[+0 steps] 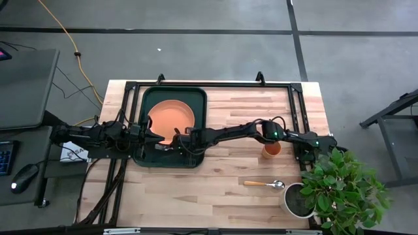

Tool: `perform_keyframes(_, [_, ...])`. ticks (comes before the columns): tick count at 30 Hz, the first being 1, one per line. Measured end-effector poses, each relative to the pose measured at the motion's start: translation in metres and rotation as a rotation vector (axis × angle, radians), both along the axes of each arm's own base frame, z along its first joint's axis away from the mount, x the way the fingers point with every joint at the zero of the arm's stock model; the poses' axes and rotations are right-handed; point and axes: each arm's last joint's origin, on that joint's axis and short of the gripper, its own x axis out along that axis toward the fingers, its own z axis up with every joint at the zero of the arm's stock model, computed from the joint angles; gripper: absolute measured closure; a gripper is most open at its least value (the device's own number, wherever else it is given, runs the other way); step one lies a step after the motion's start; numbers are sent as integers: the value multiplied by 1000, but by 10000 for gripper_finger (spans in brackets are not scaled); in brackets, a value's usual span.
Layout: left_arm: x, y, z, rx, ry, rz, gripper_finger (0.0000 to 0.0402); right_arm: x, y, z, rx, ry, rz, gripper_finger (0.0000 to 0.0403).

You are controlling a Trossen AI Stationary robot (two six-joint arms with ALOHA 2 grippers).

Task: Pick and place plate/cup/fork/spoon on tray
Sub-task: Put the pink fork on the black serving tray to the left side of the orange plate

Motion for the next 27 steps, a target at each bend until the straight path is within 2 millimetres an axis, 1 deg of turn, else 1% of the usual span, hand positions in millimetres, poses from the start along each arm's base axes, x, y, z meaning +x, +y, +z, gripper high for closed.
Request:
perform_keyframes(7, [0,0,0,0,0,0,398,0,3,0,2,0,6,309])
perform_keyframes(16, [0,0,0,0,0,0,398,1,3,2,-15,-10,47,241])
perform_keyframes(18, [0,0,0,0,0,0,398,-1,3,7,-16,-5,49,228])
perform_keyframes(22, [0,0,0,0,0,0,398,-8,-2,33,-25,-8,66,217])
perform_keyframes(27, [0,0,0,0,0,0,398,-28,-12,58,14,95,75,219])
